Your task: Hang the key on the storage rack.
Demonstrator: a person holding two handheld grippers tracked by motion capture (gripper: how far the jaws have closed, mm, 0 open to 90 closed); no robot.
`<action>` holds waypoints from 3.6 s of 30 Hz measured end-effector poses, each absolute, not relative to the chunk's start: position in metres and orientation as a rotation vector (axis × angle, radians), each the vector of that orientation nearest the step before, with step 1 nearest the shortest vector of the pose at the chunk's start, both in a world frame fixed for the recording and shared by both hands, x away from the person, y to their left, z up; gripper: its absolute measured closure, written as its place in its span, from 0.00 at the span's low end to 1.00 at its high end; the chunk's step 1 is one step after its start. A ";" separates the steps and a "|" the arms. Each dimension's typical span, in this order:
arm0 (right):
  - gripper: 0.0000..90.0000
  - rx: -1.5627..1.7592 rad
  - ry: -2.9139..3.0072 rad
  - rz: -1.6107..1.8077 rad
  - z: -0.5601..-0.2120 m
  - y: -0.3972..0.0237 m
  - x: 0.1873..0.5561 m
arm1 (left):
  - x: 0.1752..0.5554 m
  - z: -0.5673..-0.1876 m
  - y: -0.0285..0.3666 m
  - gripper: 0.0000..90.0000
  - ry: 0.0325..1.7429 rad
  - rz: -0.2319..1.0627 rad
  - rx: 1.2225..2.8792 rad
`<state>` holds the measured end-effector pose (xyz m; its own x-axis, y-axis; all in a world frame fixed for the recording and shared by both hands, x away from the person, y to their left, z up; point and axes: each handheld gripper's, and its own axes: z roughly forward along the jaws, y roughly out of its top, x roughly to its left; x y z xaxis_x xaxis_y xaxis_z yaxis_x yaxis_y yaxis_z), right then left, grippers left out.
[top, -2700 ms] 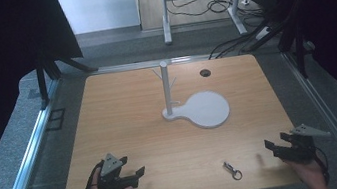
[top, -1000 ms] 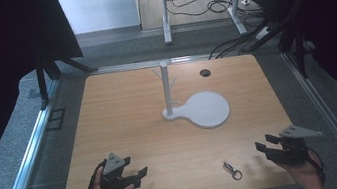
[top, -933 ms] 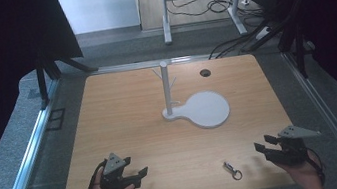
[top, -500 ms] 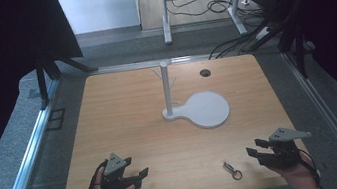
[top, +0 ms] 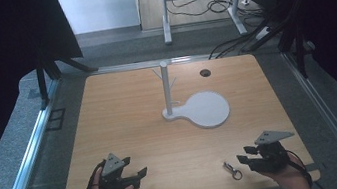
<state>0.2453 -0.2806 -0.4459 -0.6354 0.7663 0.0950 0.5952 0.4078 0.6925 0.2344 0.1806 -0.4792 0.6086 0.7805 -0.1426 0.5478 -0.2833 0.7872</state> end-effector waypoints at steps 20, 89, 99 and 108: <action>0.71 1.188 2.688 0.642 -0.455 -0.232 0.260 | 0.232 -0.477 0.186 0.30 1.036 0.312 1.952; 0.94 1.185 2.529 0.691 -0.436 -0.235 0.266 | 0.231 -0.478 0.184 0.30 1.034 0.310 1.961; 0.94 1.181 2.470 0.776 -0.420 -0.236 0.274 | 0.231 -0.478 0.184 0.30 1.040 0.312 1.961; 0.94 1.170 2.434 0.840 -0.409 -0.233 0.285 | 0.231 -0.479 0.184 0.30 1.039 0.309 1.962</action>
<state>0.2846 -0.2333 -0.4087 -0.6176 0.7860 -0.0257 0.6029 0.4942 0.6263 0.2310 0.1837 -0.4786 0.6207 0.7660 -0.1674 0.5502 -0.2735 0.7890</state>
